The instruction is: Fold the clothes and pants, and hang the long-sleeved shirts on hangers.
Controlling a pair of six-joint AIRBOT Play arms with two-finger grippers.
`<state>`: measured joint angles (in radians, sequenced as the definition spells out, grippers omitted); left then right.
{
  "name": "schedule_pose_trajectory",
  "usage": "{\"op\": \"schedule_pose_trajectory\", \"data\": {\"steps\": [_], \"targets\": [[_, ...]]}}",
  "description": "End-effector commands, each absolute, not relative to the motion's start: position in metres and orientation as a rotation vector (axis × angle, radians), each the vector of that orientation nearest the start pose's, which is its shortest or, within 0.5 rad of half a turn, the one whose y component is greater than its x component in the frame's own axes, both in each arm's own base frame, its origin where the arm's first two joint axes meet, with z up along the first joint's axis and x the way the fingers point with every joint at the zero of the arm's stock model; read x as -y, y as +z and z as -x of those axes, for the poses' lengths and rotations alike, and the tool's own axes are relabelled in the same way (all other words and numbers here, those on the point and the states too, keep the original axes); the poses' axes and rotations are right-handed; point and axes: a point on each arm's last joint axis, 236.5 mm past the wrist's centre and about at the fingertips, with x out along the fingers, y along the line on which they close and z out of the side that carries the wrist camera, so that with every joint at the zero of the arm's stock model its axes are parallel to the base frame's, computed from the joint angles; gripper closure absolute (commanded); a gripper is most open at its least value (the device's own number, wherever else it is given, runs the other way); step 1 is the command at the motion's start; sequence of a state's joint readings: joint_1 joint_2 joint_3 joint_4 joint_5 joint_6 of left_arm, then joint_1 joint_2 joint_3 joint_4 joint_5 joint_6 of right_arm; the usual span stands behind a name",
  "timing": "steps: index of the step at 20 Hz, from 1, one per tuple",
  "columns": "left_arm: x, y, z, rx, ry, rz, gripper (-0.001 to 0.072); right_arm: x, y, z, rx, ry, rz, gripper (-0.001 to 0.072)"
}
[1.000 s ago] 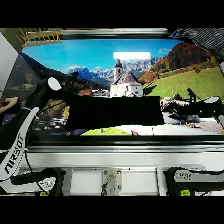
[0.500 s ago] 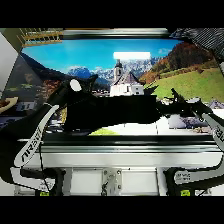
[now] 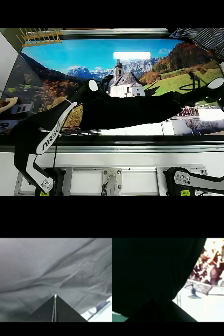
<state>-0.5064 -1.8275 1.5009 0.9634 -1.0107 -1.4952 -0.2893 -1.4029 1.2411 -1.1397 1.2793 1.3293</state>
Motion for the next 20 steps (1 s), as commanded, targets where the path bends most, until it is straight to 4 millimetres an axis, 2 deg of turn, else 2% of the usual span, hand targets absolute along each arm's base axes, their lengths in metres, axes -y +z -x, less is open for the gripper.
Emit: {"op": "schedule_pose_trajectory", "data": {"steps": [1,2,4,7,10,13,16,18,20], "targets": [[0.391,-0.079,-0.384,-1.395,-0.757,0.219,0.0698,0.015,0.057,-0.381,-1.348,0.142,-0.219,0.0695],[0.409,-0.077,-0.383,-1.395,-0.788,0.249,0.0698,0.005,0.068,-0.381,-1.353,0.159,-0.172,0.0695],[0.431,-0.082,-0.378,-1.408,-0.828,0.25,0.0698,-0.015,0.086,-0.384,-1.343,0.171,-0.099,0.0695],[0.448,-0.102,-0.363,-1.469,-0.844,0.228,0.0698,-0.049,0.108,-0.39,-1.294,0.219,-0.031,0.0695],[0.454,-0.114,-0.352,-1.507,-0.854,0.209,0.0698,-0.079,0.123,-0.391,-1.257,0.277,0.009,0.0695],[0.455,-0.118,-0.352,-1.51,-0.846,0.216,0.0698,-0.103,0.13,-0.389,-1.235,0.328,0.046,0.0695],[0.45,-0.111,-0.359,-1.513,-0.828,0.245,0.0699,-0.118,0.131,-0.386,-1.234,0.35,0.053,0.0695],[0.439,-0.093,-0.378,-1.469,-0.81,0.27,0.0699,-0.128,0.132,-0.386,-1.224,0.368,0.063,0.0695],[0.419,-0.064,-0.406,-1.401,-0.787,0.309,0.0699,-0.14,0.132,-0.384,-1.217,0.387,0.069,0.0695]]}}
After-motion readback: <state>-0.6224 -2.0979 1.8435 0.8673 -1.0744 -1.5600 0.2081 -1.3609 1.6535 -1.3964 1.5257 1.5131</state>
